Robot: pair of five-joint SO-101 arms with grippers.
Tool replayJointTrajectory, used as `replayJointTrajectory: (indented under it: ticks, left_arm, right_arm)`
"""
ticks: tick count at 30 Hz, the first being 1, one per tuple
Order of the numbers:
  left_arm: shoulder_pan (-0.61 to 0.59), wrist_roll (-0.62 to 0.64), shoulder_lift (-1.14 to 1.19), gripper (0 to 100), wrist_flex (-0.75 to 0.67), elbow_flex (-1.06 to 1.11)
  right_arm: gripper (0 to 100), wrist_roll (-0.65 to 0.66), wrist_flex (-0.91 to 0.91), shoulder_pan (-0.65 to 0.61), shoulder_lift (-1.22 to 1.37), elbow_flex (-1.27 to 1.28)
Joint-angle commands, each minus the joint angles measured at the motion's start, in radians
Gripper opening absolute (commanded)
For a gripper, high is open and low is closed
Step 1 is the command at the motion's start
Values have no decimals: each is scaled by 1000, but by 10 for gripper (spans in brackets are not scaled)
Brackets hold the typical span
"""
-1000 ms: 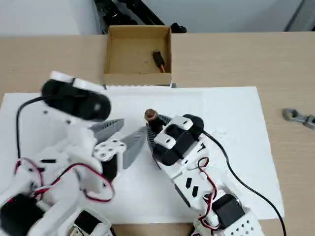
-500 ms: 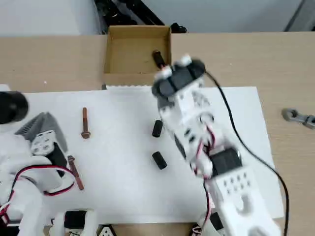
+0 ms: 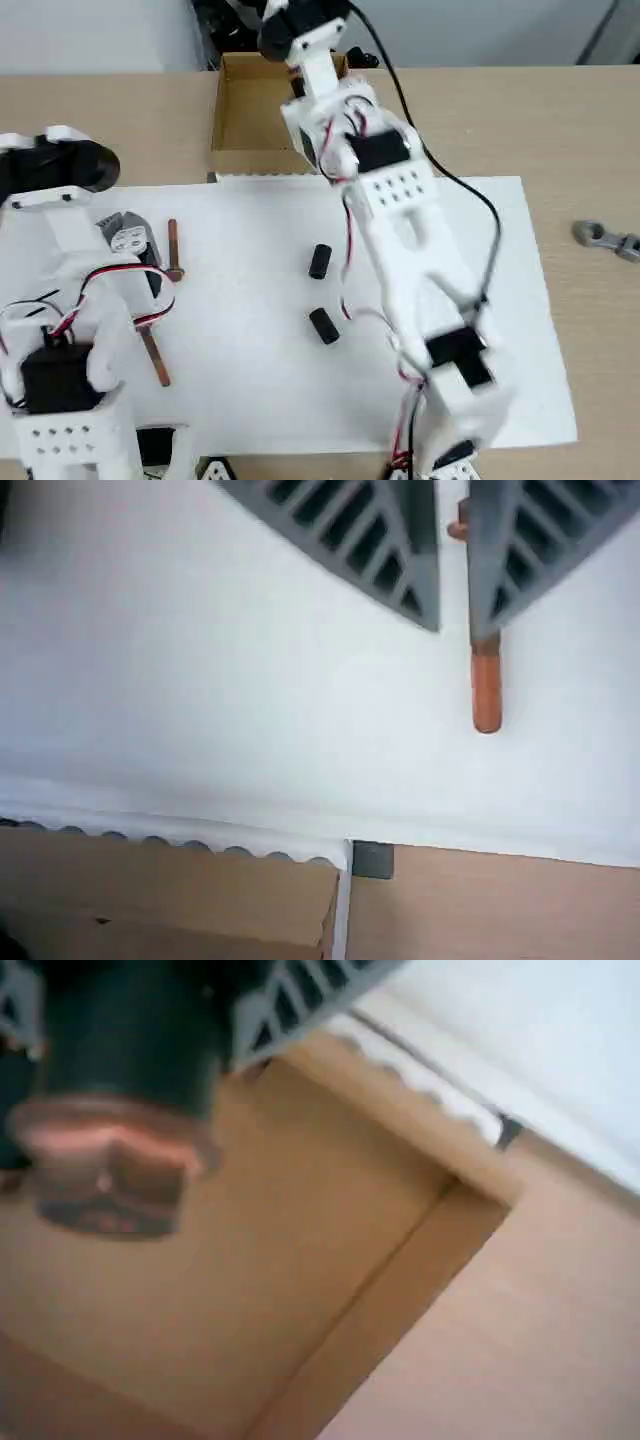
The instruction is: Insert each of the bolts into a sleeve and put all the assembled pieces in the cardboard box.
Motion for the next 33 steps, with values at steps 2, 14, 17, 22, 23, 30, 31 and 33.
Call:
replayJointTrajectory:
  ticks: [2,14,17,22,23,30,31,33]
  left_arm:
    - [-6,-8,2,11,-63,59]
    - [-8,-41,3,28,-38,85]
    - [-8,-43,3,82,-9,81]
    - [-9,-31,3,101,6,76]
    - [-20,-11,5,102,6,74]
    - [-272,72,381,137,124,-150]
    - [-278,81,465,136,170,-222]
    - [-267,86,624,135,247,-372]
  right_arm:
    - [4,40,1,27,263,-344]
    - [122,-12,68,42,849,-934]
    - [128,-34,140,39,897,-1017]
    - [180,-32,255,38,903,-1094]
    - [184,-32,285,36,903,-1126]
    - [9,-31,579,35,719,-1226]
    - [0,-31,631,35,670,-1217]
    - [9,-31,753,36,585,-1214]
